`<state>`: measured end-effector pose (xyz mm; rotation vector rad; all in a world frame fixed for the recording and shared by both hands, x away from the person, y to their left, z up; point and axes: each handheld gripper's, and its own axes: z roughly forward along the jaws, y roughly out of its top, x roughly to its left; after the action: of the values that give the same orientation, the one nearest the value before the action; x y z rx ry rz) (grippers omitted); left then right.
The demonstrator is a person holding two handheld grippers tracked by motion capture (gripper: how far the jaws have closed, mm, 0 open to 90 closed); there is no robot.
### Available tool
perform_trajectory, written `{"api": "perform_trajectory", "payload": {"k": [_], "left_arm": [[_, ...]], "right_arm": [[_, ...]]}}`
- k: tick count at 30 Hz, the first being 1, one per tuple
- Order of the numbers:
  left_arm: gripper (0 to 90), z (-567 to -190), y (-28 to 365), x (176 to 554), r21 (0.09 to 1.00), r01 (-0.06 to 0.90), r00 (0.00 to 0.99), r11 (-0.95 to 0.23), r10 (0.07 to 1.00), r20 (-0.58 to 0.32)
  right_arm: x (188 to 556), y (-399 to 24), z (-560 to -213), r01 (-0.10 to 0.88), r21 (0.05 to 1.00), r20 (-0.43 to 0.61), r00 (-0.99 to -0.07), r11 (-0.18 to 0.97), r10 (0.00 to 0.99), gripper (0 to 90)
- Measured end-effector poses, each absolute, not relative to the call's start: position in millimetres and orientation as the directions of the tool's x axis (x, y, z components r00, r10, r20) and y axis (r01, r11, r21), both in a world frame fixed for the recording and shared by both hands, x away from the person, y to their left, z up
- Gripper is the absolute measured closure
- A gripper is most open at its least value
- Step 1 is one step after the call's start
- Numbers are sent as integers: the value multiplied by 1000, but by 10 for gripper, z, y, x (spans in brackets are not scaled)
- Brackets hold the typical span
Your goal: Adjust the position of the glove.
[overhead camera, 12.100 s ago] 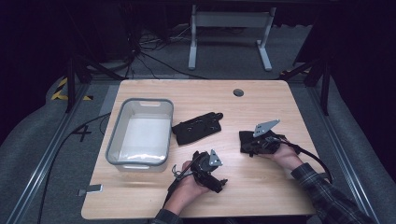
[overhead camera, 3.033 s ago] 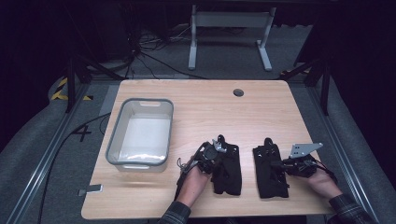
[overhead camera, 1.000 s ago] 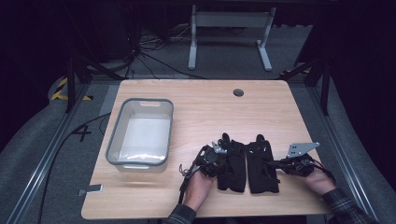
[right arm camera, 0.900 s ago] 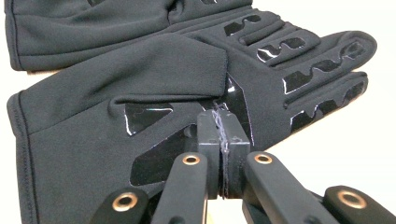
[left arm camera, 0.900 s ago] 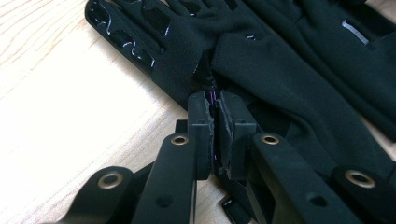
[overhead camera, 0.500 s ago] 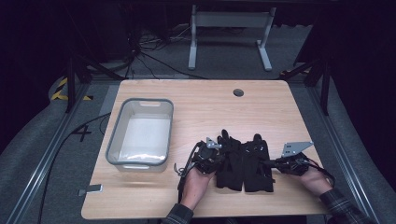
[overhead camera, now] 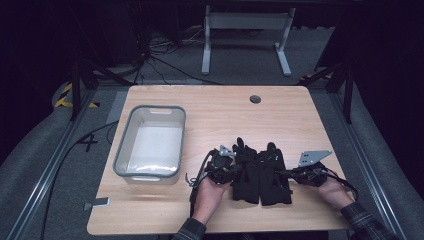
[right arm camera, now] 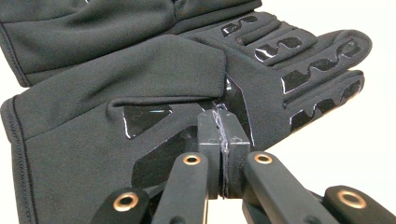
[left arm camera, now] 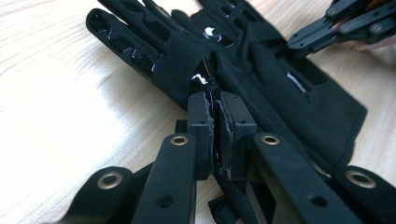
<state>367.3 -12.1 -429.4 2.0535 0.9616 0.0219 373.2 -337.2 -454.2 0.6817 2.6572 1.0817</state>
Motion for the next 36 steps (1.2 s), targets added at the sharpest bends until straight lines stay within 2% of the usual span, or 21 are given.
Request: {"api": "perform_trajectory", "payload": {"k": [15,36], "left_arm": [[825,-4123,-277,3734,729,601,736,-327,582,-346],[815,-4148,-746,3883,731,562,776,-387,553,-303]], "right_arm": [[3782,-3233,-4558,332,707,6,-886,624,464,900],[3864,-2998,-4551,284,699,-23,-908,656,418,900]]}}
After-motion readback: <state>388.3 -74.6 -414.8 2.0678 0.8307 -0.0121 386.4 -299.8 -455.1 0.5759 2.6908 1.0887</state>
